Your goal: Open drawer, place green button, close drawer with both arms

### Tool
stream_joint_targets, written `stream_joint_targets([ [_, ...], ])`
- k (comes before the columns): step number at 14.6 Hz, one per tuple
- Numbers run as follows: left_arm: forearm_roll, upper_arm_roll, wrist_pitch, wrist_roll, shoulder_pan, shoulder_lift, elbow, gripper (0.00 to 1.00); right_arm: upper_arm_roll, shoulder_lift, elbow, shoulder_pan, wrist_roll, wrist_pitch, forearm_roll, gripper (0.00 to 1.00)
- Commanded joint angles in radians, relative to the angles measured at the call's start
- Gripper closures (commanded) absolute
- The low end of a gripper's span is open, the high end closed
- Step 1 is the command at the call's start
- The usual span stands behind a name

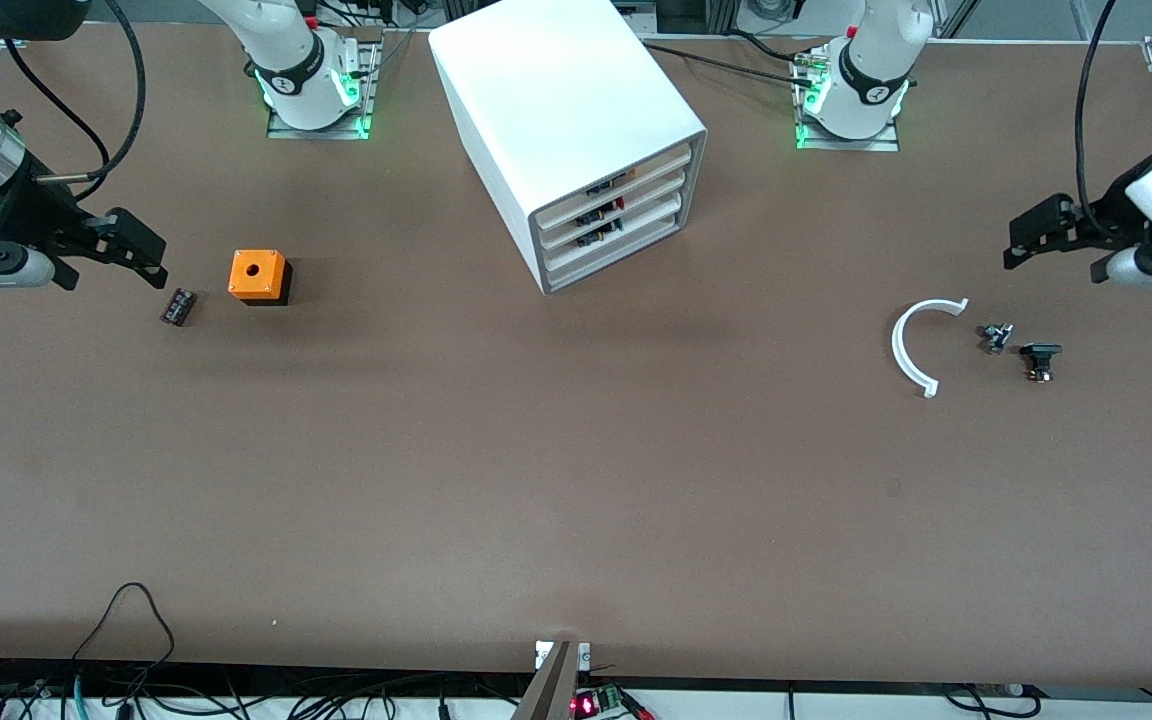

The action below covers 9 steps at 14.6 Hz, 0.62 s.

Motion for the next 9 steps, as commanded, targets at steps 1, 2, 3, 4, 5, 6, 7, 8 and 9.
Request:
stream_joint_targets([
  [1, 0.074, 0.029, 0.029, 0.002, -0.05, -0.045, -0.051, 0.0, 0.001, 0.01, 0.023, 0.0, -0.004, -0.013, 0.007, 0.0],
  [2, 0.107, 0.029, 0.028, -0.007, -0.056, -0.048, -0.052, 0.0, 0.001, 0.01, 0.023, 0.0, -0.004, -0.013, 0.007, 0.0],
  [3, 0.107, 0.028, 0.022, -0.01, -0.053, -0.045, -0.052, 0.0, 0.001, 0.01, 0.023, 0.0, -0.004, -0.013, 0.007, 0.0],
  [4, 0.102, 0.026, 0.01, -0.01, -0.048, -0.034, -0.042, 0.0, 0.001, 0.01, 0.023, 0.0, -0.004, -0.013, 0.007, 0.0],
  [5, 0.101, 0.023, 0.008, -0.013, -0.048, -0.028, -0.037, 0.0, 0.003, 0.01, 0.023, 0.0, -0.004, -0.013, 0.007, 0.0],
  [6, 0.102, 0.02, 0.008, -0.021, -0.048, -0.028, -0.034, 0.0, 0.003, 0.01, 0.023, 0.0, -0.004, -0.013, 0.007, 0.0],
  [7, 0.102, 0.016, 0.008, -0.035, -0.05, -0.028, -0.035, 0.0, 0.003, 0.01, 0.023, 0.0, -0.004, -0.013, 0.007, 0.0],
  [8, 0.102, 0.014, 0.006, -0.048, -0.051, -0.028, -0.034, 0.0, 0.002, 0.01, 0.023, 0.0, -0.004, -0.013, 0.005, 0.0],
  [9, 0.102, 0.014, 0.005, -0.05, -0.055, -0.028, -0.034, 0.0, 0.003, 0.01, 0.023, 0.0, -0.005, -0.013, 0.005, 0.0],
])
